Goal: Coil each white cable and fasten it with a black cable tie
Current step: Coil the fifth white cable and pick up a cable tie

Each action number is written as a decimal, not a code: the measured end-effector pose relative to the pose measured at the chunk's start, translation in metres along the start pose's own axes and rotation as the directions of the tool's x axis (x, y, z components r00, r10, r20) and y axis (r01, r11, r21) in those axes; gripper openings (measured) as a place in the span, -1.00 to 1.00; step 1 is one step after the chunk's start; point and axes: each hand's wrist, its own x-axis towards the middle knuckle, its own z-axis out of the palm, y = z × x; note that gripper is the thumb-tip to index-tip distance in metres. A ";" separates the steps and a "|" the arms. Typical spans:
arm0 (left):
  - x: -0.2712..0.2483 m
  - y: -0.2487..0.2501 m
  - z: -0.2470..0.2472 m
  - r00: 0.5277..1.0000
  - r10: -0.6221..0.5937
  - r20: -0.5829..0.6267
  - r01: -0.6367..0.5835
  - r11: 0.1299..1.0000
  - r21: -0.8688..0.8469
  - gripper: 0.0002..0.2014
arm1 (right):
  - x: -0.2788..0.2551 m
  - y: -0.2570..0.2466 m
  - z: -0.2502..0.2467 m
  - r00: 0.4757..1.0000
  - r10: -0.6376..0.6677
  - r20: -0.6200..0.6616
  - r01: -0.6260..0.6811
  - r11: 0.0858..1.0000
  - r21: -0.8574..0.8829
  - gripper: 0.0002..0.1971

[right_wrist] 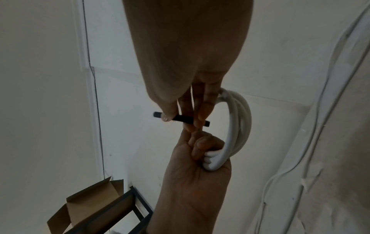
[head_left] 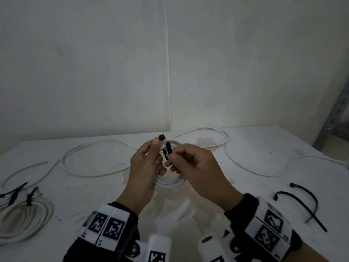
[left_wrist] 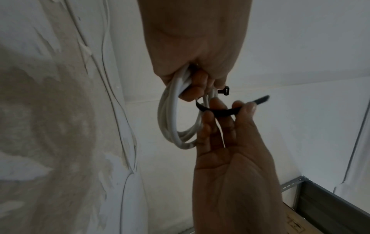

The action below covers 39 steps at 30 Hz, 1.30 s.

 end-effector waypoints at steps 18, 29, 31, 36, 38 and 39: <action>-0.001 0.005 -0.003 0.996 -0.088 -0.024 0.087 0.996 -0.031 -0.76 | 0.010 -0.009 0.006 0.977 0.187 -0.104 -0.198 0.973 -0.116 -0.77; -0.003 0.006 -0.006 0.996 -0.084 -0.015 0.085 0.996 0.005 -0.75 | 0.012 -0.010 0.010 0.966 0.219 -0.136 -0.236 0.963 -0.127 -0.79; -0.003 0.007 -0.005 0.998 -0.061 -0.006 0.061 0.998 0.029 -0.75 | 0.013 -0.011 0.010 0.964 0.222 -0.146 -0.242 0.961 -0.134 -0.77; -0.002 0.010 -0.006 1.000 -0.009 0.000 0.009 0.997 0.080 -0.75 | 0.011 -0.006 0.015 0.963 0.205 -0.176 -0.230 0.964 -0.131 -0.77; -0.003 0.011 -0.006 1.000 0.009 -0.004 -0.009 0.996 0.084 -0.76 | 0.009 -0.005 0.018 0.960 0.194 -0.203 -0.219 0.970 -0.107 -0.77; -0.004 0.011 -0.006 1.000 0.016 -0.006 -0.015 0.996 0.085 -0.76 | 0.008 -0.005 0.019 0.960 0.183 -0.213 -0.204 0.976 -0.081 -0.77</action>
